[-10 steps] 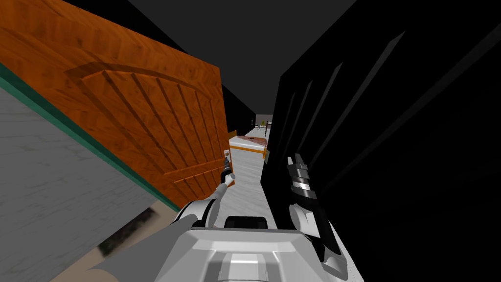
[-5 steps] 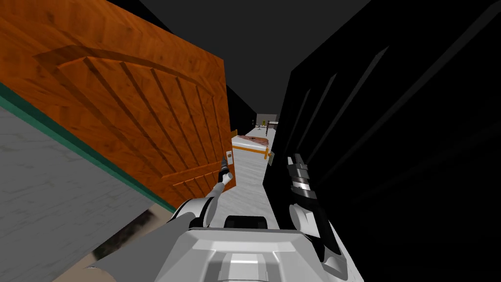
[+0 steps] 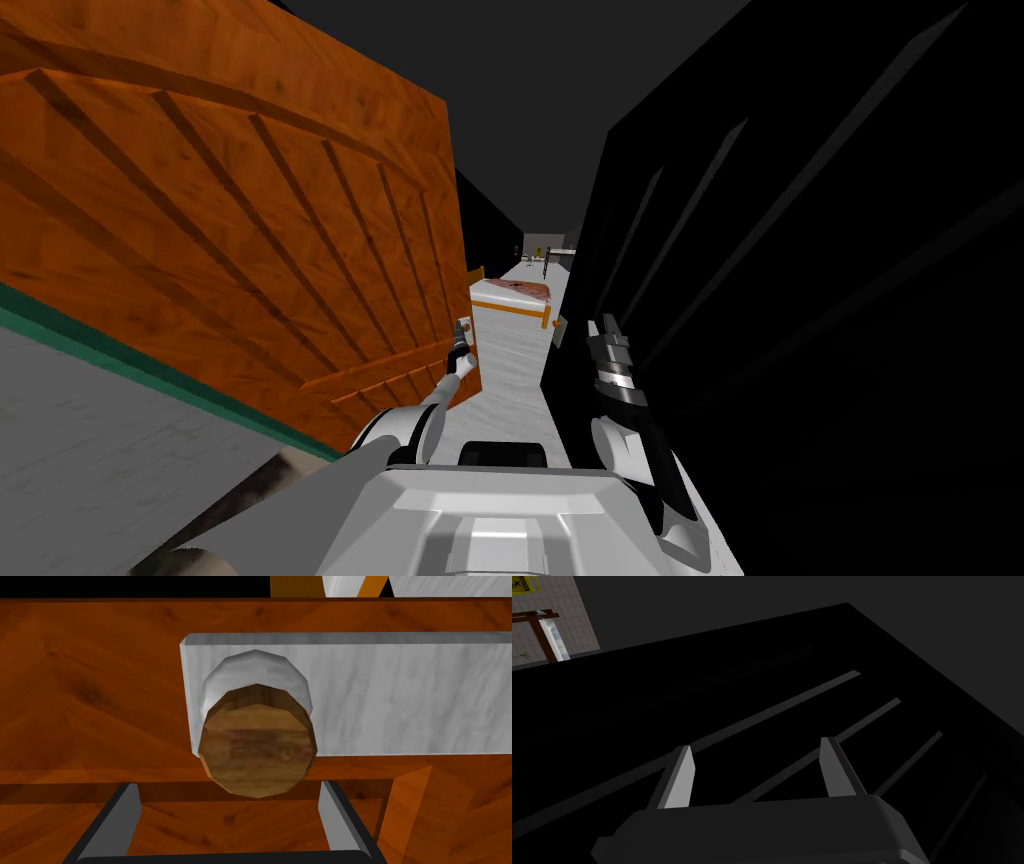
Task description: Push the door open
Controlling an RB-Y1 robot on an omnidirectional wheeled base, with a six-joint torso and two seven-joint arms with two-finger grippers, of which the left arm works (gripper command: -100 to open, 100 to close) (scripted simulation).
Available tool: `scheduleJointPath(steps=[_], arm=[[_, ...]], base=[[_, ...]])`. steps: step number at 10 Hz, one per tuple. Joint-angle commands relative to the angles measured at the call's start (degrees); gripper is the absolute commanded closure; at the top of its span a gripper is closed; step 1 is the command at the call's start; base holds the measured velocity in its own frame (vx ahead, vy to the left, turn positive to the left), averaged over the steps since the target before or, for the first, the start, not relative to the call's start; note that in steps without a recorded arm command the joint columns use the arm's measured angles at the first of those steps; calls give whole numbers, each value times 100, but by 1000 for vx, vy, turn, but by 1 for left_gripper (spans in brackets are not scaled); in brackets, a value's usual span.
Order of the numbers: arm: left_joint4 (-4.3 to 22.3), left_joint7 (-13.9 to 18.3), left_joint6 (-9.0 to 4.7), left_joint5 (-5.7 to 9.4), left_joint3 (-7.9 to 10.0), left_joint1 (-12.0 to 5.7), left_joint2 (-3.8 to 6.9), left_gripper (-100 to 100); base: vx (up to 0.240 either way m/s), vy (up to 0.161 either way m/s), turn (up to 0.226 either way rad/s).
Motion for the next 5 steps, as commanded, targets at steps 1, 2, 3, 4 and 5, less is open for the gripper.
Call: scheduleJointPath(steps=[1,2,3,4,5], arm=[[-63,-24,20,-4,14,28,-181,-100],[-63,-24,20,-4,14,28,-181,-100],[87,50,-62,-11,-2,-42,-133,-100],[87,50,-62,-11,-2,-42,-133,100],[87,50,-62,-11,-2,-42,-133,100]], base=[[214,44,-20],[127,20,-14],[42,2,7],[0,0,0],[-19,-3,-9]])
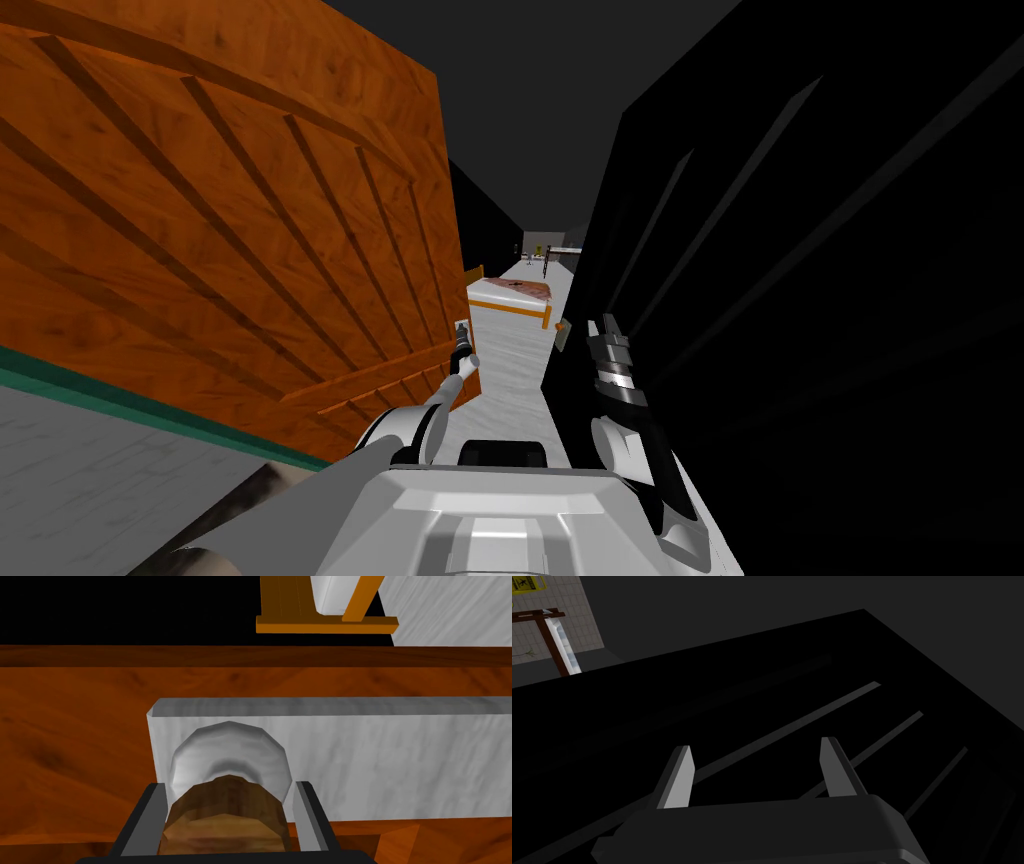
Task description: Push the door open
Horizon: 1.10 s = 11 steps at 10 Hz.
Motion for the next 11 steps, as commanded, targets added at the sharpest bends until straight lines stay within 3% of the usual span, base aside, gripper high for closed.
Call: scheduleJointPath(steps=[1,4,5,8,9,10,11], arm=[[-2,1,-7,-2,0,-4,5,100],[-2,1,-7,-2,0,-4,5,100],[11,-104,-67,101,83,-9,149,100],[11,-104,-67,101,83,-9,149,100],[12,-186,-125,179,149,-20,223,100],[12,-186,-125,179,149,-20,223,100],[13,-281,-193,271,225,-34,270,100]], base=[[-17,-2,-4],[-3,0,-1],[87,35,-31],[78,0,17],[87,11,6],[91,11,11],[158,10,12]])
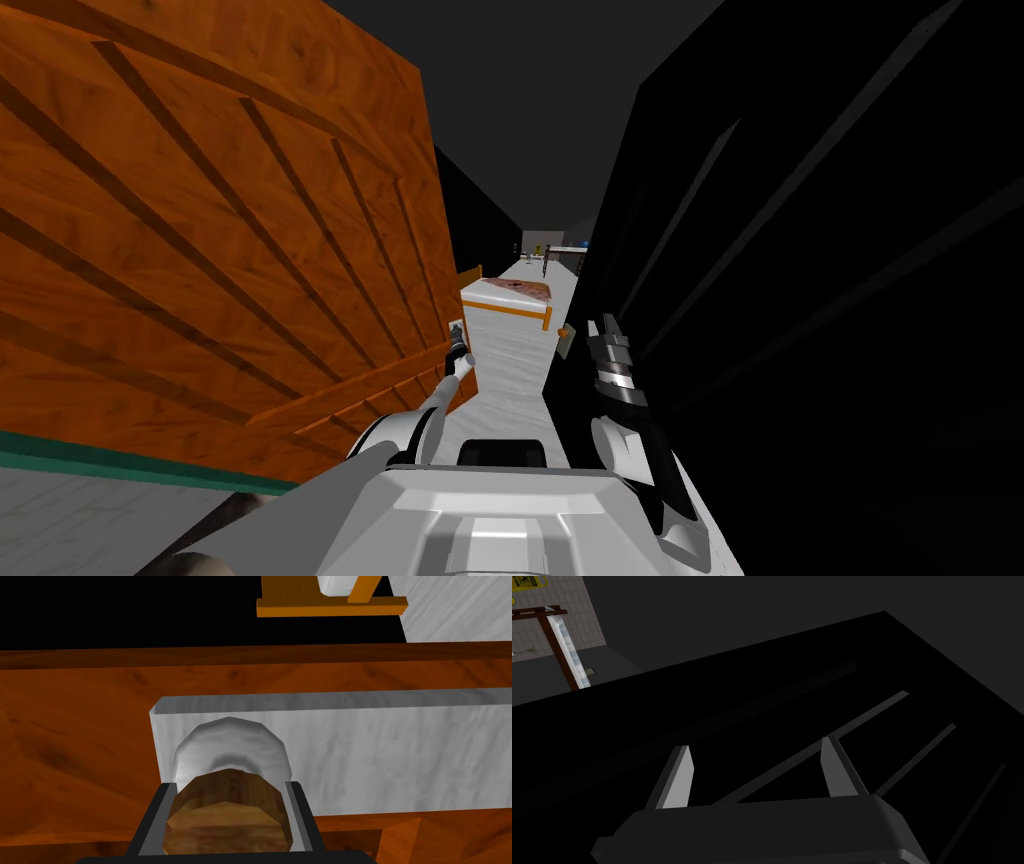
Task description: Push the door open
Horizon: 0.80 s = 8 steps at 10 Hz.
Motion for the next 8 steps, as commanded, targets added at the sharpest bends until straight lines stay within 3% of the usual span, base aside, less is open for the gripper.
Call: scheduleJointPath(steps=[1,5,6,8], arm=[[286,82,-267,31,37,-233,203,100],[392,82,-267,31,37,-233,203,100],[393,-53,-363,160,145,-253,209,100],[393,-86,-387,192,171,-257,199,100]], base=[[141,11,46],[16,9,-8],[127,-28,32],[143,-4,48]])
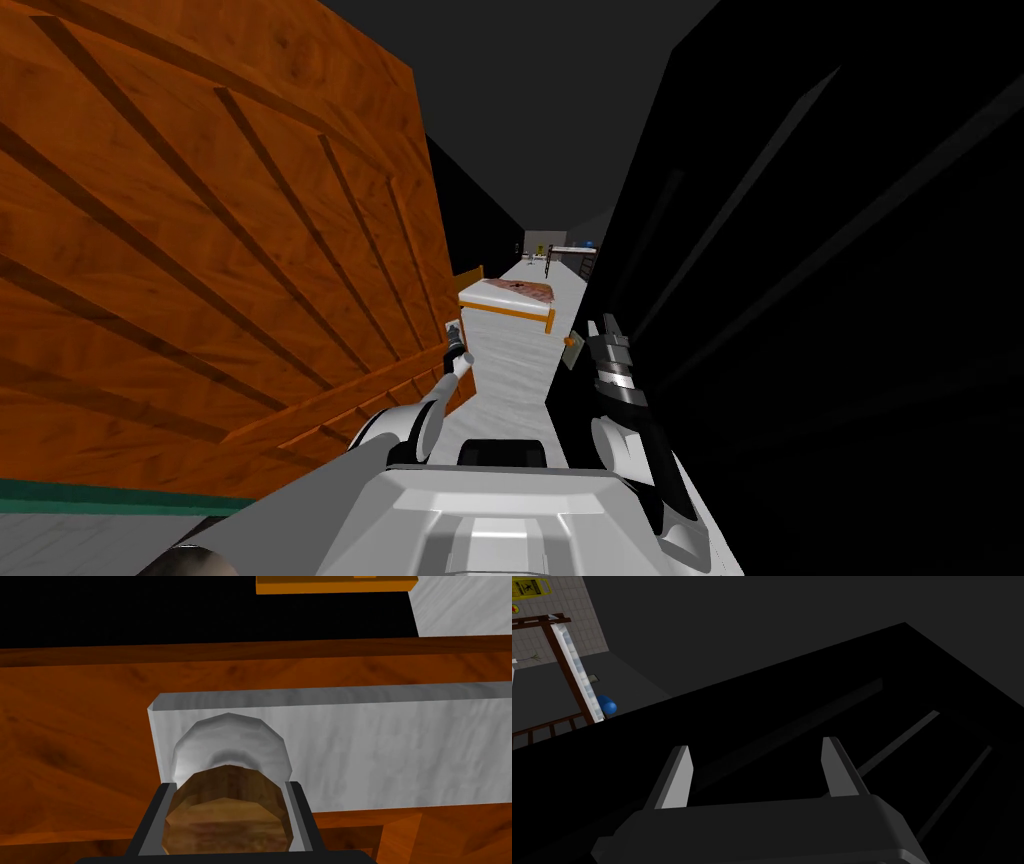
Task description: Push the door open
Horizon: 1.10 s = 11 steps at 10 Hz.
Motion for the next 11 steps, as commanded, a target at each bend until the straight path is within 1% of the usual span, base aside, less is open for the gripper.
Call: scheduleJointPath(steps=[1,2,3,4,5,6,7,8,9,10,11], arm=[[-7,-52,-169,62,75,-42,35,100],[-6,-140,-232,147,145,-54,-36,100],[-6,-190,-267,194,185,-61,-94,100],[-5,-257,-315,258,239,-71,-199,100],[-21,-227,-250,220,206,-28,-163,100],[-40,-333,-392,331,303,-37,-8,100],[-40,-333,-392,331,303,-37,-8,100],[-46,-380,-452,382,347,-38,39,100],[-46,-380,-452,382,347,-38,39,100],[-52,-432,-520,440,395,-39,74,100],[-62,-515,-629,533,474,-40,98,100]], base=[[110,20,20],[190,12,34],[212,14,55],[187,9,60],[81,6,25],[112,28,-50],[140,30,2],[130,27,-1],[87,30,8],[107,34,-19],[166,78,-16]])
